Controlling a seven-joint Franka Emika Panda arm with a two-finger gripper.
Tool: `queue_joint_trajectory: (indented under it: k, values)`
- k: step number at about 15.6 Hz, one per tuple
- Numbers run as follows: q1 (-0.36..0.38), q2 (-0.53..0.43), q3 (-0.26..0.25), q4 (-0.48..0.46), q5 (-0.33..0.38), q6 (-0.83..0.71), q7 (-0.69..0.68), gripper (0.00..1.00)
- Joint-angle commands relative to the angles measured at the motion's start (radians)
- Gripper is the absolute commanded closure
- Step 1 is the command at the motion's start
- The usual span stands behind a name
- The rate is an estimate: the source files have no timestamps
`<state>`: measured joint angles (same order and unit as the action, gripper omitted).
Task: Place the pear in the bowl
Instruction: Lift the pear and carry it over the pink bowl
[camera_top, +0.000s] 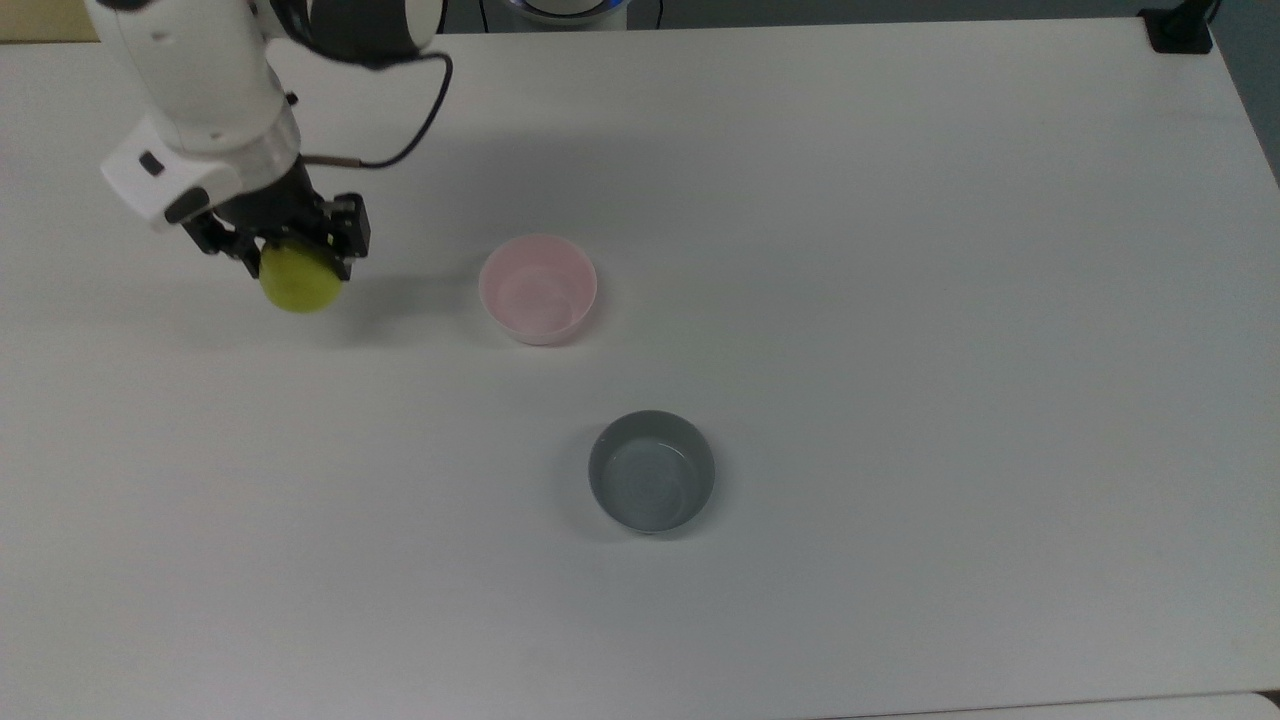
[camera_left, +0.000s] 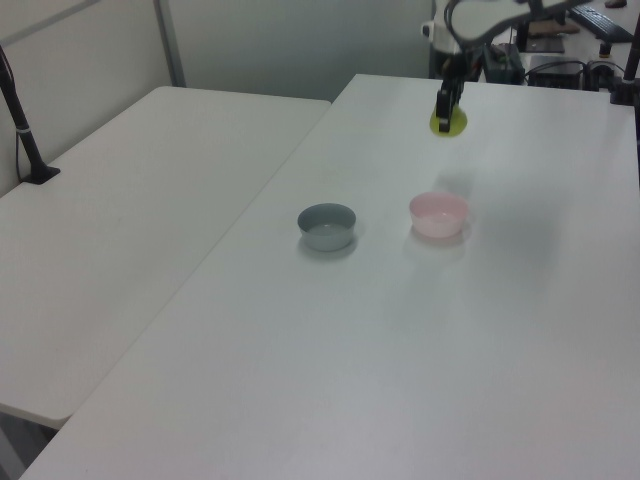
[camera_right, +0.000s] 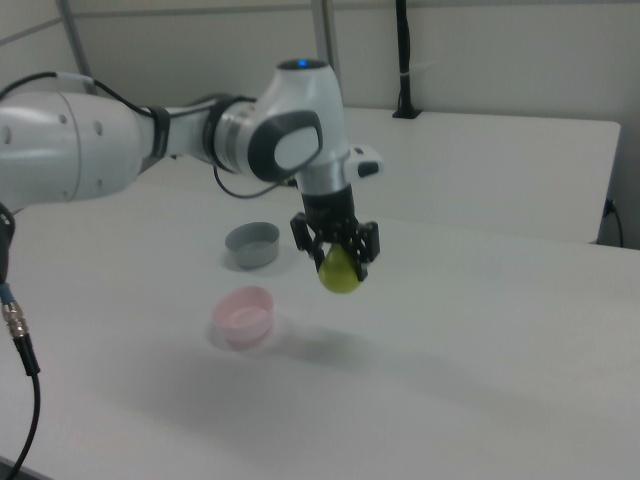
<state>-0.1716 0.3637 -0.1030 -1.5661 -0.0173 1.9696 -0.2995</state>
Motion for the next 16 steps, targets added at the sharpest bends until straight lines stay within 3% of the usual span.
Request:
queue_joint_trajectory:
  k: [1,6,16]
  values:
    - [0.009,-0.074,0.005,0.023,-0.001,-0.084,0.002,0.58]
    - [0.072,-0.126,0.003,0.017,-0.009,-0.152,0.043,0.58]
    - [0.299,-0.157,0.003,-0.087,-0.026,-0.149,0.207,0.57]
